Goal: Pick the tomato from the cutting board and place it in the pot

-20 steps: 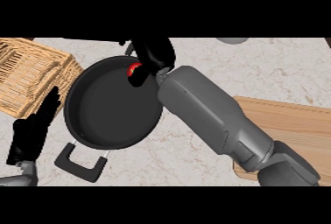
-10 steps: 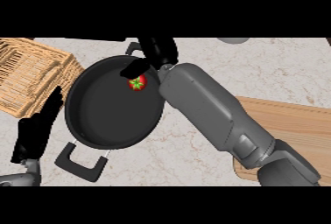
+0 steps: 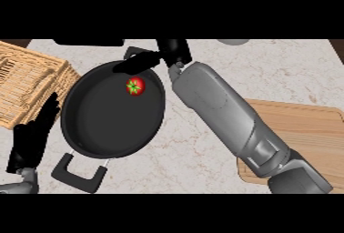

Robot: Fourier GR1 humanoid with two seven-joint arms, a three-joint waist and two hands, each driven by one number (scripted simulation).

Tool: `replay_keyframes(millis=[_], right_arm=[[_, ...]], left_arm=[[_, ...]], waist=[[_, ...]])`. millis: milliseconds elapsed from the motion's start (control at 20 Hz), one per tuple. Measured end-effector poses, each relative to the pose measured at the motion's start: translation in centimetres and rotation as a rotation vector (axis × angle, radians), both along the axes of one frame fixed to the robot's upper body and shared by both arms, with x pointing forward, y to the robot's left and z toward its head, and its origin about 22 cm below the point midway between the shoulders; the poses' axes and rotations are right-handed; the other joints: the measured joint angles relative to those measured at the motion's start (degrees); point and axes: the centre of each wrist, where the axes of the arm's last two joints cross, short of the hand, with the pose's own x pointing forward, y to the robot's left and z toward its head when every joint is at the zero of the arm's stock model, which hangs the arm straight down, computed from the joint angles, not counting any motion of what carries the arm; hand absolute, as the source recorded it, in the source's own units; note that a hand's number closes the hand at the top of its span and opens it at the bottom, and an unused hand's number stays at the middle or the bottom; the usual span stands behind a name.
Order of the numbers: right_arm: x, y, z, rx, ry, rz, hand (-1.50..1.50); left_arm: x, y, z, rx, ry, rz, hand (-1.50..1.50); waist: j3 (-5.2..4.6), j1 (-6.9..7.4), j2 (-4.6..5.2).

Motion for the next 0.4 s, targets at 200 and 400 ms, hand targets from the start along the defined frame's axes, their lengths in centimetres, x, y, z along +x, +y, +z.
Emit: replay_keyframes(millis=[200,400], right_arm=[[-0.1,-2.1,-0.8,0.053,0.046,0.063,-1.50],[-0.3,-5.5,-1.4,0.100,0.059,0.083,-1.50]], left_arm=[[-1.0,1.0,-0.2,0.004,0.009,0.021,0.00],[-1.6,1.0,-0.6,0.004,0.015,0.036,0.00]], waist=[[0.00,-1.31,-0.37],[0.01,-2.05,-0.54]])
